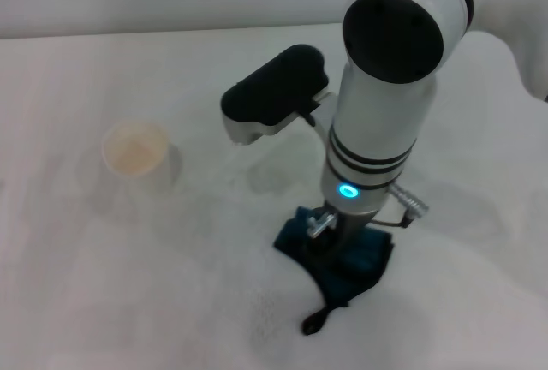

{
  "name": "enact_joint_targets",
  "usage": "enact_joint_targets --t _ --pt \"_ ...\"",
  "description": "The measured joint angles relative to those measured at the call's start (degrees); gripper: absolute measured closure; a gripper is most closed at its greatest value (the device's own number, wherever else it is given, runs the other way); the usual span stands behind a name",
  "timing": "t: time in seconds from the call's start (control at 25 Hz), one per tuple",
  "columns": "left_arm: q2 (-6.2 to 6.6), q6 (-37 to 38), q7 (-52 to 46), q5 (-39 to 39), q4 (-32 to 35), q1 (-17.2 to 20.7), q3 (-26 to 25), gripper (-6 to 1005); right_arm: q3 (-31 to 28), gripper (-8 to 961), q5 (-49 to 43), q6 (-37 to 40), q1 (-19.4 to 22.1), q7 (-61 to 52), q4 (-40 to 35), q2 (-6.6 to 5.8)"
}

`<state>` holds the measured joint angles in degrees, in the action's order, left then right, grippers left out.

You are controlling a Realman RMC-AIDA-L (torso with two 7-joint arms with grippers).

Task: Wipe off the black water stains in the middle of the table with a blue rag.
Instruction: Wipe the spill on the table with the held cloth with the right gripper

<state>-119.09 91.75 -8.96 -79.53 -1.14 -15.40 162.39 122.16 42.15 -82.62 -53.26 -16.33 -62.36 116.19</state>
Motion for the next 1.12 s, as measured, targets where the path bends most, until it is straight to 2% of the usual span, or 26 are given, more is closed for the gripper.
enact_joint_targets --t 0.32,0.64,0.92,1.12 --pt "0.00 0.01 0.00 0.00 0.00 0.27 -0.08 124 -0.18 842 -2.01 -1.80 0.83 -0.71 0.01 -0.01" --pt "0.00 0.01 0.00 -0.14 0.00 0.17 -0.15 124 2.99 845 6.22 1.81 0.44 1.13 -1.73 0.00" --pt "0.00 0.10 0.00 -0.24 0.00 0.07 -0.12 124 8.31 845 13.43 5.97 -2.39 1.56 -1.04 0.00" --pt "0.00 0.10 0.06 -0.28 0.00 -0.15 -0.15 123 13.53 844 20.51 8.74 -6.60 2.38 1.42 0.00"
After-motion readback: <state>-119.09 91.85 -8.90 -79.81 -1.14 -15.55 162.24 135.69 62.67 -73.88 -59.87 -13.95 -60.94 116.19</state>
